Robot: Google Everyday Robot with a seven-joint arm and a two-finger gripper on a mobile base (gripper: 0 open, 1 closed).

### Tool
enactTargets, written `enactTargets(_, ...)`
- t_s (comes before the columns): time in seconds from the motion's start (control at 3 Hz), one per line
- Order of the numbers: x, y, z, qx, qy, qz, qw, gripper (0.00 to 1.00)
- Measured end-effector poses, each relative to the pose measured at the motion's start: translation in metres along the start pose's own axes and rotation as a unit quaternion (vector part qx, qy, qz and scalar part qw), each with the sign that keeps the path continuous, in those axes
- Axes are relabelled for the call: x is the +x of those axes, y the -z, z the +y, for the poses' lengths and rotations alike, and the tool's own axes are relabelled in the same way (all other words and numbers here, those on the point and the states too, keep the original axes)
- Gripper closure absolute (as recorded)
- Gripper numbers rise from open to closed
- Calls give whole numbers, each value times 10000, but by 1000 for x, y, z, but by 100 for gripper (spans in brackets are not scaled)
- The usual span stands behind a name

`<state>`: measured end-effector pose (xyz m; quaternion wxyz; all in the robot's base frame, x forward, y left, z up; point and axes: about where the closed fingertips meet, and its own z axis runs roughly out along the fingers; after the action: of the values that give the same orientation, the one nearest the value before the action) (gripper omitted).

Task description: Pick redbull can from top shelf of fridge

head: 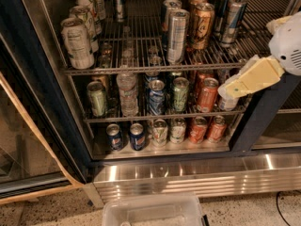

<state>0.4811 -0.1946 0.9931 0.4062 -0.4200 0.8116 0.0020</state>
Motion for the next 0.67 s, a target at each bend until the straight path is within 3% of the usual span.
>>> enactTargets(0.33, 0, 0, 0, 0, -1, -1, 10000, 0)
enactTargets(0.67, -3, -2, -2, 128, -174, -225, 9995, 0)
